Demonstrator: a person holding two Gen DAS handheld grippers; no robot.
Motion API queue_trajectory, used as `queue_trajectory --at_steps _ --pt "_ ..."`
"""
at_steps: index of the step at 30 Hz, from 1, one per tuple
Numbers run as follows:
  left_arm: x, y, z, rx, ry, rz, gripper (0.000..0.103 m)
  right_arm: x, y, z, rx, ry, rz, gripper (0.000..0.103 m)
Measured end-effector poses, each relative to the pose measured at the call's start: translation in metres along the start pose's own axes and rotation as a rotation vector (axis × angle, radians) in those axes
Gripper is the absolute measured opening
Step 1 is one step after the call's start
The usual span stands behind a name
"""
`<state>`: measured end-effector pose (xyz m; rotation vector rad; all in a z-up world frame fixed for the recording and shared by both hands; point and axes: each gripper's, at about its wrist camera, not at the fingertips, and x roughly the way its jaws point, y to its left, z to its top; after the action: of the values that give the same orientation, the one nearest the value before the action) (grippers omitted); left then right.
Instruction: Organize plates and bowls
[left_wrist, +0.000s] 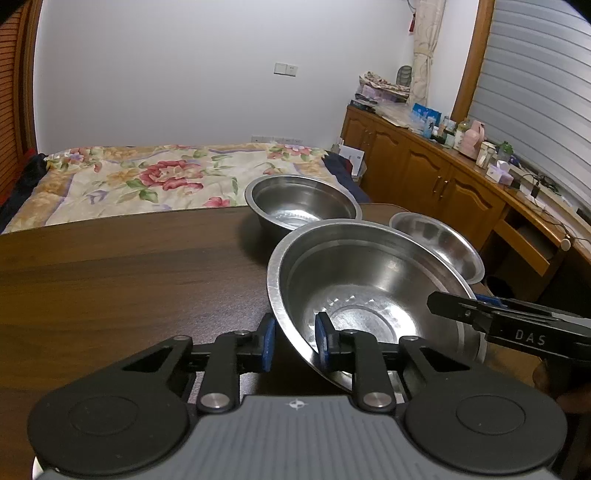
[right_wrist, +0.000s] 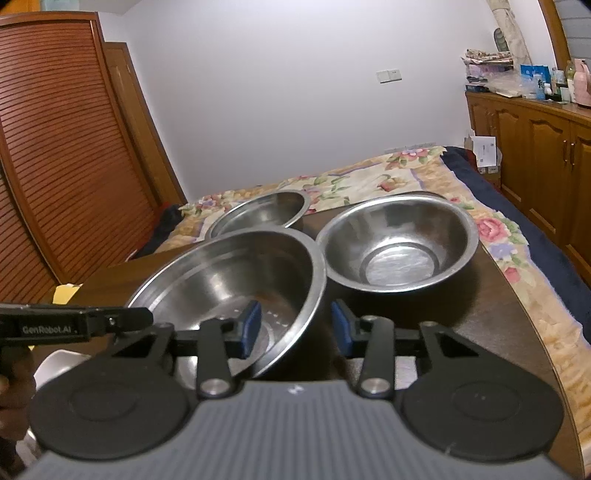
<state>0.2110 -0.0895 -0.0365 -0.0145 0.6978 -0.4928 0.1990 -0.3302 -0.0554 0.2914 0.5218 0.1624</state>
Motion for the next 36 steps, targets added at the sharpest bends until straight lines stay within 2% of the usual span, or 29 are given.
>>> queue_trajectory --at_steps 5,13,36 --pt "0.0 0.0 0.0 0.003 0.002 -0.005 0.024 0.001 0.0 -0.002 0.011 0.008 0.023 0.026" --pt "-0.003 -0.002 -0.003 0.009 0.023 -0.013 0.024 -0.005 0.001 -0.005 0.035 0.008 0.041 0.024" --pt "-0.056 -0.027 -0.036 0.013 -0.007 -0.097 0.025 -0.062 -0.004 -0.022 0.048 -0.009 0.057 0.024"
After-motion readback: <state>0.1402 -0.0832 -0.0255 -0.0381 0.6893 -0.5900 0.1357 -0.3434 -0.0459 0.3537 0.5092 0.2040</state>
